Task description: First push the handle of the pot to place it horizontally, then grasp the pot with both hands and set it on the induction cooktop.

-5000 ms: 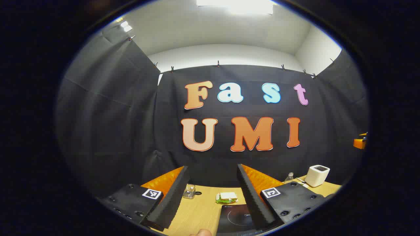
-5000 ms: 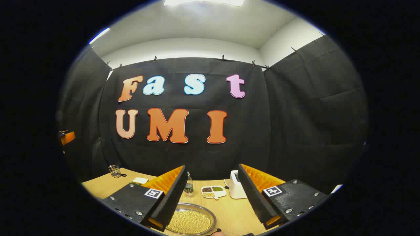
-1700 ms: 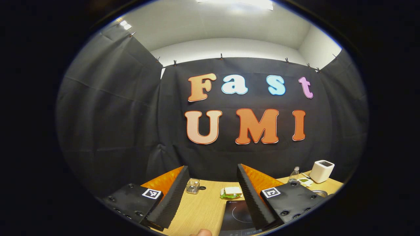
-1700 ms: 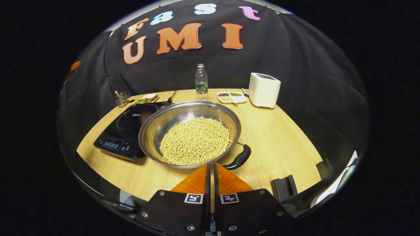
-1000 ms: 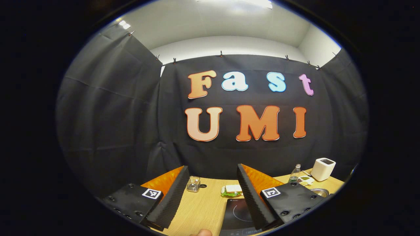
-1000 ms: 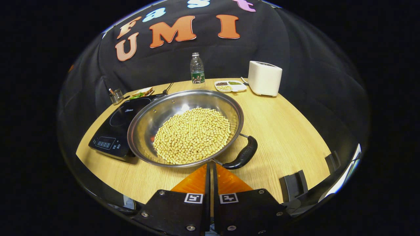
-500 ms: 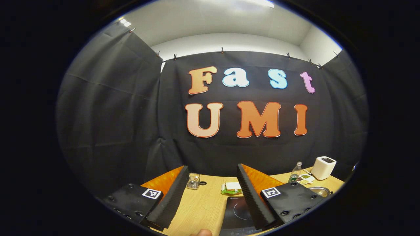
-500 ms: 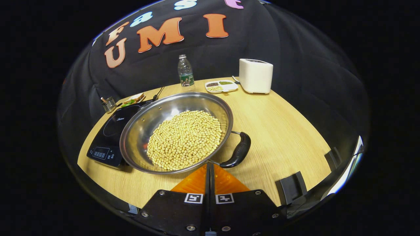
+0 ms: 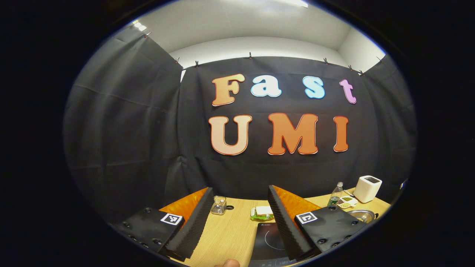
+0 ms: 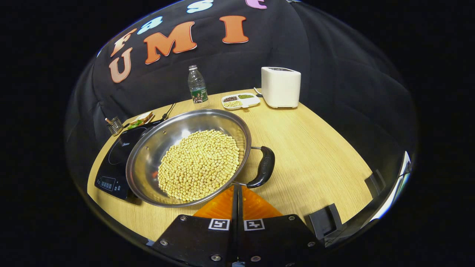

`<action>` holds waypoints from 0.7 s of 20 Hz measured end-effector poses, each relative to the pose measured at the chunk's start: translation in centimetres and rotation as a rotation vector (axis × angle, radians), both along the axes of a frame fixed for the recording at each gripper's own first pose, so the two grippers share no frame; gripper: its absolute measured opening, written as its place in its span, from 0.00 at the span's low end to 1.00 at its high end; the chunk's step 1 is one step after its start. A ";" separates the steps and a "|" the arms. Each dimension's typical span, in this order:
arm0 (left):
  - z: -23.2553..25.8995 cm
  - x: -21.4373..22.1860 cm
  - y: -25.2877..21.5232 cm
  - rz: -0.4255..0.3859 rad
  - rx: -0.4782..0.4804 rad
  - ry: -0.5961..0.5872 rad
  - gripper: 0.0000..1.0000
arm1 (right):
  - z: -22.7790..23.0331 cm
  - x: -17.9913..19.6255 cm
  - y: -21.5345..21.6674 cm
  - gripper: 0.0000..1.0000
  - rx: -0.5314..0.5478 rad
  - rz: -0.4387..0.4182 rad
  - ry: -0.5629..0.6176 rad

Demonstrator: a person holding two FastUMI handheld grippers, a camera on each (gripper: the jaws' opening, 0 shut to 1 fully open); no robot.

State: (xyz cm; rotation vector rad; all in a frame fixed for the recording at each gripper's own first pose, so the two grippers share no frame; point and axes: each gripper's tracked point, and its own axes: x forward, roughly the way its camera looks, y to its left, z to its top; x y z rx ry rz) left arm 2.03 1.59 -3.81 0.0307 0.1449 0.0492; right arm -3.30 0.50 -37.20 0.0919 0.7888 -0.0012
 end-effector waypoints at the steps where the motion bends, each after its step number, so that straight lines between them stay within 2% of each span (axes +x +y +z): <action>1: -0.1 0.1 0.0 0.001 0.002 0.002 0.99 | 0.0 0.2 -0.1 0.00 -0.001 -0.002 -0.001; 4: -0.2 0.2 -0.4 0.001 0.004 0.004 0.95 | 0.0 1.0 -0.4 0.00 -0.002 -0.010 -0.004; 8: -0.5 0.8 -0.8 -0.001 0.013 0.013 0.98 | -0.2 2.4 -1.2 0.00 -0.004 -0.029 -0.011; 10: -0.6 1.1 -1.0 0.000 0.018 0.015 0.96 | -0.2 3.2 -1.6 0.00 -0.006 -0.039 -0.015; 11: -0.6 1.1 -1.2 0.001 0.019 0.016 0.99 | -0.2 3.5 -1.8 0.00 -0.006 -0.043 -0.017; 12: -0.6 1.2 -1.3 0.002 0.018 0.015 0.92 | -0.3 3.8 -2.0 0.00 -0.009 -0.046 -0.019; 14: -0.7 1.4 -1.5 0.002 0.018 0.017 0.92 | -0.3 4.4 -2.4 0.00 -0.013 -0.052 -0.022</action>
